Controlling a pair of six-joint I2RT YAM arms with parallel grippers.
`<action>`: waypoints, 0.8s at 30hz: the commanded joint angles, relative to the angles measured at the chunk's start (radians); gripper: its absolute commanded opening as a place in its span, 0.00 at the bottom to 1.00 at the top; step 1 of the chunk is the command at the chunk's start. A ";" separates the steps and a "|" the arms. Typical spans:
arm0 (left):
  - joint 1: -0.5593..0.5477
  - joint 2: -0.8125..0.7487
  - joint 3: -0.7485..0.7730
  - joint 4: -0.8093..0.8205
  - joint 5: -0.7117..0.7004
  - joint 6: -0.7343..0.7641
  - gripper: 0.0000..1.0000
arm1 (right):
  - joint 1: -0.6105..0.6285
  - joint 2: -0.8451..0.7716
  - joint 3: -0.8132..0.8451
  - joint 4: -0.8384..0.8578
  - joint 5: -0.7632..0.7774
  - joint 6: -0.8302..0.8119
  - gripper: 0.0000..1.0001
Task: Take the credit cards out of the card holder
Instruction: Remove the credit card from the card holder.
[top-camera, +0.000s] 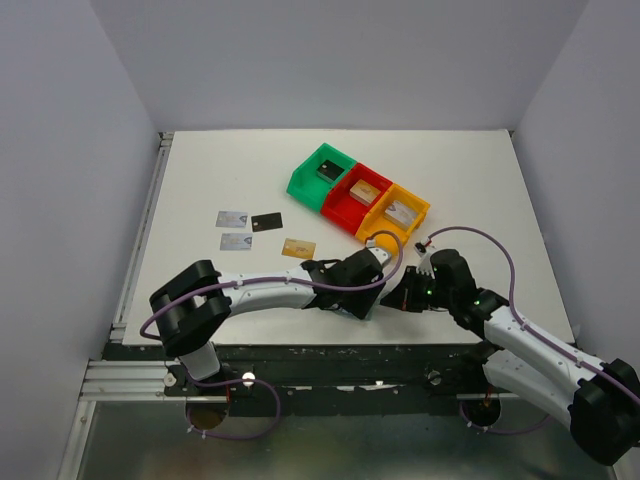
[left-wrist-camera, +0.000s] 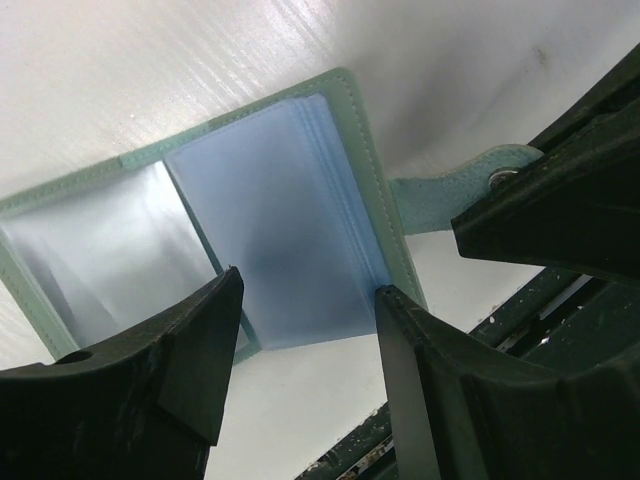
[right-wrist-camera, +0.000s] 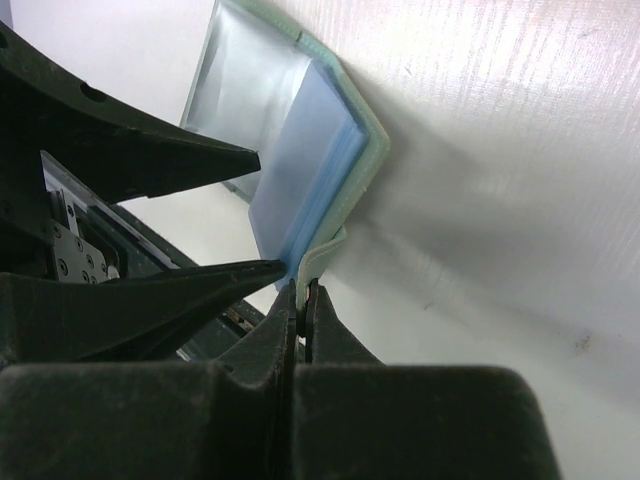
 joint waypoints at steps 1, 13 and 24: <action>-0.005 -0.032 0.001 -0.036 -0.070 -0.004 0.67 | 0.003 -0.010 0.017 0.013 -0.013 -0.010 0.00; -0.005 -0.085 -0.015 -0.050 -0.135 -0.009 0.67 | 0.002 0.002 0.024 0.015 -0.016 -0.020 0.00; 0.018 -0.126 -0.028 -0.075 -0.218 -0.030 0.67 | 0.003 -0.015 0.030 -0.018 -0.010 -0.034 0.00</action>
